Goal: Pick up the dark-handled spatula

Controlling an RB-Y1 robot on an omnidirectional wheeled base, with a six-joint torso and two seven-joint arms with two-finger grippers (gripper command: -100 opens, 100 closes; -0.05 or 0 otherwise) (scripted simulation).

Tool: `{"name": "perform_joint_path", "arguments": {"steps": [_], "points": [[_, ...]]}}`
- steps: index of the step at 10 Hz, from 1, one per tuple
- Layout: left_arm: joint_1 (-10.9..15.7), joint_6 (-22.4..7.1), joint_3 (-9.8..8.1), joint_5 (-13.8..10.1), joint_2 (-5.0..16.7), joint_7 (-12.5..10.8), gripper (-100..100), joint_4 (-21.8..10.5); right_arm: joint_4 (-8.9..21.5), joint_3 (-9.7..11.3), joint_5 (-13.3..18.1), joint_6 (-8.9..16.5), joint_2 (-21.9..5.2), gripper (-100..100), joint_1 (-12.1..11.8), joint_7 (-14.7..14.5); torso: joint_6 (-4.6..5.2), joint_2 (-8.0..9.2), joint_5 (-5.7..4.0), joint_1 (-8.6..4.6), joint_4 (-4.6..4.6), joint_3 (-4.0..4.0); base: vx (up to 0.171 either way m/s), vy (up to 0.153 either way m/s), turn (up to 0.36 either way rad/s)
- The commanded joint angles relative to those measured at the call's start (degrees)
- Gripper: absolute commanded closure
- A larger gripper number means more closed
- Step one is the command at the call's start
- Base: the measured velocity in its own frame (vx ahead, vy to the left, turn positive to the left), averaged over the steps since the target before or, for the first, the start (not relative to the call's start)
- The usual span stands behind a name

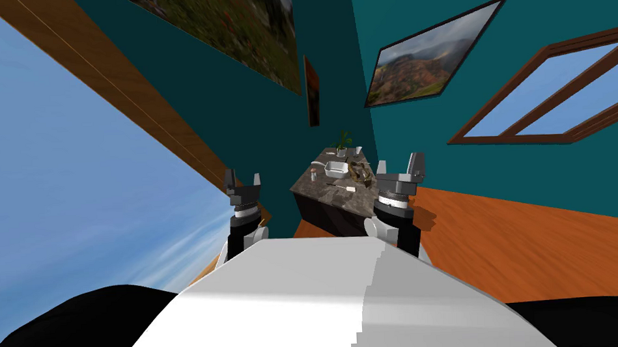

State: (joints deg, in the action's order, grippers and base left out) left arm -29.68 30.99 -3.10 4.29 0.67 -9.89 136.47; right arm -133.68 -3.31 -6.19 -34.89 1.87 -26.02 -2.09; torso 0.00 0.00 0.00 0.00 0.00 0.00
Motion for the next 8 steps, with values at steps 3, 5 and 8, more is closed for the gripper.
{"name": "perform_joint_path", "arguments": {"steps": [3,5,8], "points": [[0.0,0.0,0.0,0.0,0.0,0.0,0,0.0,0.9,-0.3,-0.1,0.9,-5.8,-100,0.5,0.6,0.0,0.07,-0.01,-0.04,0.01,0.04,-0.021,-0.006,0.023],[0.0,0.0,0.0,0.0,0.0,0.0,0,0.0,1.3,-0.4,-0.2,1.3,-8.7,-100,0.8,0.9,0.0,0.1,-0.01,-0.04,0.02,0.06,-0.026,-0.005,0.014],[0.0,0.0,0.0,0.0,0.0,0.0,0,0.0,2.5,-0.6,-0.2,2.3,-13.4,-100,1.4,1.6,0.0,0.11,-0.01,-0.06,0.03,0.06,-0.03,-0.008,0.035]]}}
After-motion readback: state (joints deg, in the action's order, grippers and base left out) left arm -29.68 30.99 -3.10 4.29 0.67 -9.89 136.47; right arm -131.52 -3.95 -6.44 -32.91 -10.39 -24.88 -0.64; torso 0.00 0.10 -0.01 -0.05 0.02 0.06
